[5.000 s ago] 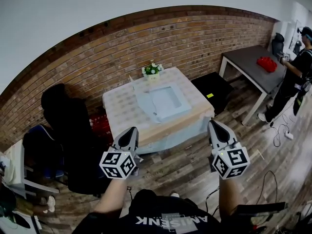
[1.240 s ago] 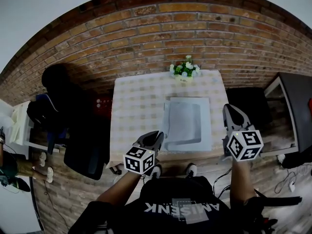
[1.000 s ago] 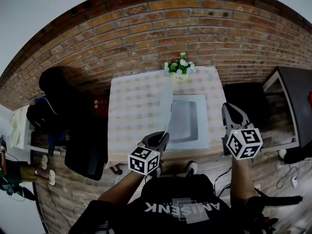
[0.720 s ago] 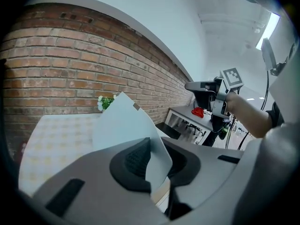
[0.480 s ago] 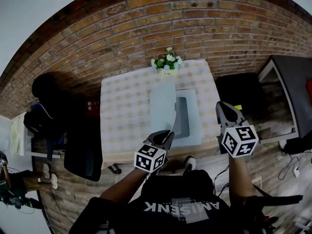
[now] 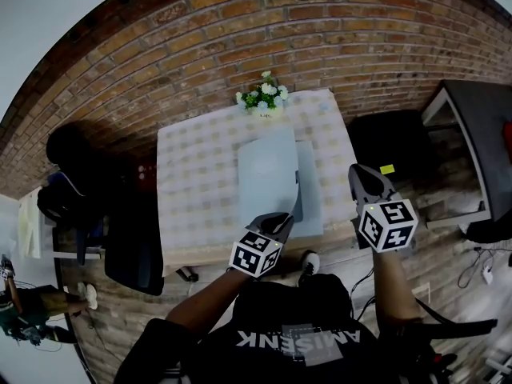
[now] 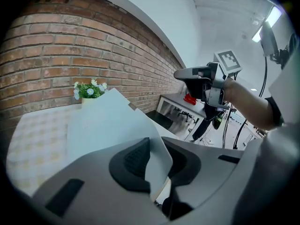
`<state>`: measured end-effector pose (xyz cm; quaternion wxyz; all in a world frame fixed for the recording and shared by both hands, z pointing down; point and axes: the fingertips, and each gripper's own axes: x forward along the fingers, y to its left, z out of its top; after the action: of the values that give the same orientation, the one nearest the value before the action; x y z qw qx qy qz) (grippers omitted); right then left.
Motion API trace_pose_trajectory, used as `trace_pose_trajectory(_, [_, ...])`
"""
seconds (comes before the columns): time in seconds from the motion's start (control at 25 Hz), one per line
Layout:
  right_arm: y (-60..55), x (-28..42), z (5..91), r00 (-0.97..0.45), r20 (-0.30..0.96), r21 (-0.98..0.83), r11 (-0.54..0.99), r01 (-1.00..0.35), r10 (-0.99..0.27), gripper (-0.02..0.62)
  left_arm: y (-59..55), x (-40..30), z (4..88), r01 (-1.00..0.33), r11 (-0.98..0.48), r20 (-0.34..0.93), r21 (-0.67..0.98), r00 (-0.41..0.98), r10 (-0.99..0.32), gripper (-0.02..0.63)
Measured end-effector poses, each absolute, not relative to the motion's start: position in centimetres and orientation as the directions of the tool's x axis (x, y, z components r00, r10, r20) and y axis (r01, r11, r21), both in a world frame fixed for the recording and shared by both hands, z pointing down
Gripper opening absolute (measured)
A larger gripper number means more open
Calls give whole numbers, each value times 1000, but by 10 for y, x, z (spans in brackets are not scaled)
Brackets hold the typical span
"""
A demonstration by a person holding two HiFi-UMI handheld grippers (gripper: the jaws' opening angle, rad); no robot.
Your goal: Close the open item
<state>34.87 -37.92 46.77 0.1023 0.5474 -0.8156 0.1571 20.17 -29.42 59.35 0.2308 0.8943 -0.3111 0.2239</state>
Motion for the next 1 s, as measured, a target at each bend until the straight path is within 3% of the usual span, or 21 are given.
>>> trace_pose_trajectory(0.76, [-403,340,584,-513,476,-313,408,-858,-714,46,-293,251,656,-654,-718,660,237,651,-375,61])
trace_pose_trajectory(0.8, [-404,338,590,-527,484,-336,407,-849,-699,58,-293,253,659,-655,-717,665,237,648,-372,61])
trace_pose_trajectory(0.88, [-406,335,604,-550,501,-377,404,-834,-668,160,-294,257,665,-657,-716,671,234,642,-370,64])
trace_pose_trajectory(1.0, [-409,329,626,-574,525,-421,394,-817,-628,167,-294,262,670,-661,-711,683,239,635,-361,69])
